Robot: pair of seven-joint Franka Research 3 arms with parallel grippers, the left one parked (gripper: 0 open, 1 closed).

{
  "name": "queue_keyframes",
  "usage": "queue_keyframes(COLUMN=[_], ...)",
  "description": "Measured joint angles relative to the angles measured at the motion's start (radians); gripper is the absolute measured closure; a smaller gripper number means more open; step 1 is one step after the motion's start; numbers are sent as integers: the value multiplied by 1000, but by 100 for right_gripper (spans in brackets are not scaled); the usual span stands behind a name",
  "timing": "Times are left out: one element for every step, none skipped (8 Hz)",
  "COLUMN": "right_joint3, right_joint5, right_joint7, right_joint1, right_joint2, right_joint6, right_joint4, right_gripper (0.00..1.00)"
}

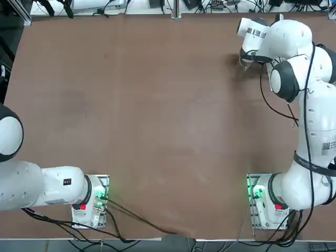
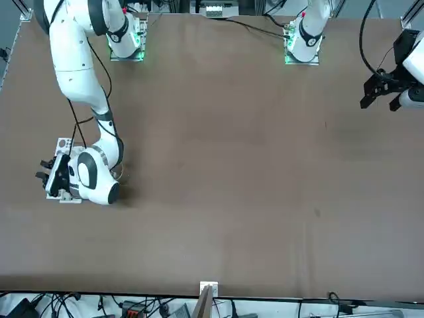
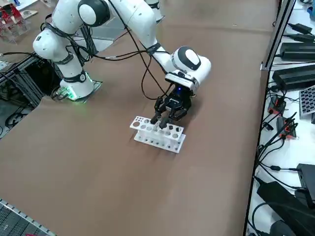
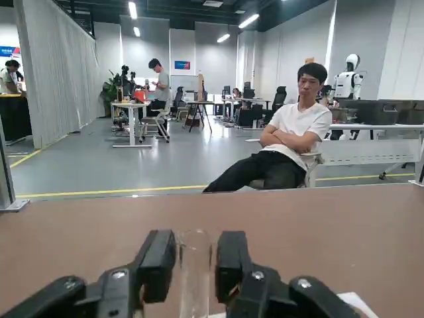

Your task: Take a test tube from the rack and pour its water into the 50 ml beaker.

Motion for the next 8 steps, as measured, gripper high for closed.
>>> queue_keyframes(right_joint3=[0, 0, 0, 0, 0, 1, 1, 3], right_joint5=[0, 0, 0, 0, 28, 82, 129, 176], right_joint7=[-2, -16, -60, -111, -196, -305, -421, -552], right_joint1=[2, 6, 11, 15, 19, 29, 42, 51], right_joint2=[0, -6, -24, -51, -93, -147, -203, -258], right_joint6=[0, 0, 0, -1, 0, 0, -1, -2], right_joint4=[3, 8, 17, 26, 45, 61, 66, 68], right_gripper=[39, 19, 0, 0, 0, 0, 0, 0])
